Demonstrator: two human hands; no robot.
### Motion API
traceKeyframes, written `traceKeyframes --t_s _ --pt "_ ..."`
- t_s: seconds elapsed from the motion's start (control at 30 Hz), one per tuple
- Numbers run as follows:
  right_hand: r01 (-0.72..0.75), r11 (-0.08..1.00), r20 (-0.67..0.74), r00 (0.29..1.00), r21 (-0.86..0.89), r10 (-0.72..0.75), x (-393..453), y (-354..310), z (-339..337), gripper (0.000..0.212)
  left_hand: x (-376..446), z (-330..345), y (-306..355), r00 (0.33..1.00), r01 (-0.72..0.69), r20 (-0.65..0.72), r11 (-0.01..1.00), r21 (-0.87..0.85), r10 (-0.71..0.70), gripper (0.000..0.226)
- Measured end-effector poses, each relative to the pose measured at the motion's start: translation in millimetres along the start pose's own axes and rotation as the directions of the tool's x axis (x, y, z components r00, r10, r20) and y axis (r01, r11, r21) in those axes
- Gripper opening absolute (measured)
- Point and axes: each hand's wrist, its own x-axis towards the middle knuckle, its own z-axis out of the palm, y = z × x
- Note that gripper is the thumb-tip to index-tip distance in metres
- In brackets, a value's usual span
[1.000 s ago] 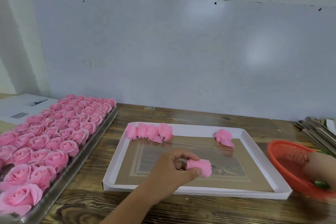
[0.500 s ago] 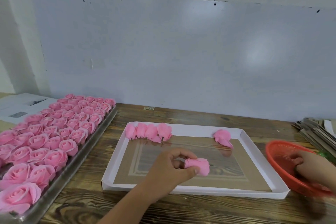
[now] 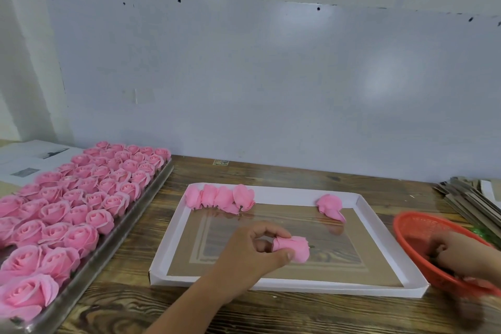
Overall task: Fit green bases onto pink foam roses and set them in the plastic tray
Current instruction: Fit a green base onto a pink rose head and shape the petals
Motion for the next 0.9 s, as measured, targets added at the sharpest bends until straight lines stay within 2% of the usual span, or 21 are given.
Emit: traceKeyframes --t_s 0.13,0.23,0.33,0.47,0.57,0.7,0.9 --pt "-0.029 0.999 -0.029 0.999 -0.03 0.028 8.8 11.7 6.6 0.009 -0.1 1.3 0.9 1.0 -0.003 -0.003 1.0 0.001 0.003 0.029" --pt "-0.037 0.998 -0.147 0.988 0.047 0.043 12.2 18.5 6.6 0.016 -0.5 1.7 1.8 1.0 -0.002 -0.003 1.0 -0.005 0.002 0.029" --pt "-0.066 0.995 -0.174 0.982 0.069 0.077 13.1 21.4 3.2 0.027 -1.0 1.4 2.4 1.0 -0.003 -0.003 1.0 -0.009 0.003 0.029" --pt "-0.163 0.986 -0.241 0.956 0.039 0.167 10.2 28.6 1.3 0.014 -1.6 1.0 4.2 1.0 -0.001 -0.009 1.0 -0.021 0.001 0.028" --pt "-0.189 0.982 -0.251 0.949 0.026 0.189 16.6 38.5 6.1 0.027 -1.9 0.3 5.0 1.0 0.003 -0.006 1.0 -0.028 -0.003 0.028" --pt "-0.174 0.982 -0.214 0.964 -0.066 0.157 22.9 44.7 15.4 0.025 -2.2 0.5 5.6 1.0 0.005 -0.013 1.0 -0.022 -0.006 0.026" --pt "-0.171 0.982 -0.252 0.956 -0.078 0.147 13.6 32.1 10.5 0.024 -2.9 -0.1 7.7 1.0 0.007 -0.012 1.0 -0.014 -0.007 0.025"
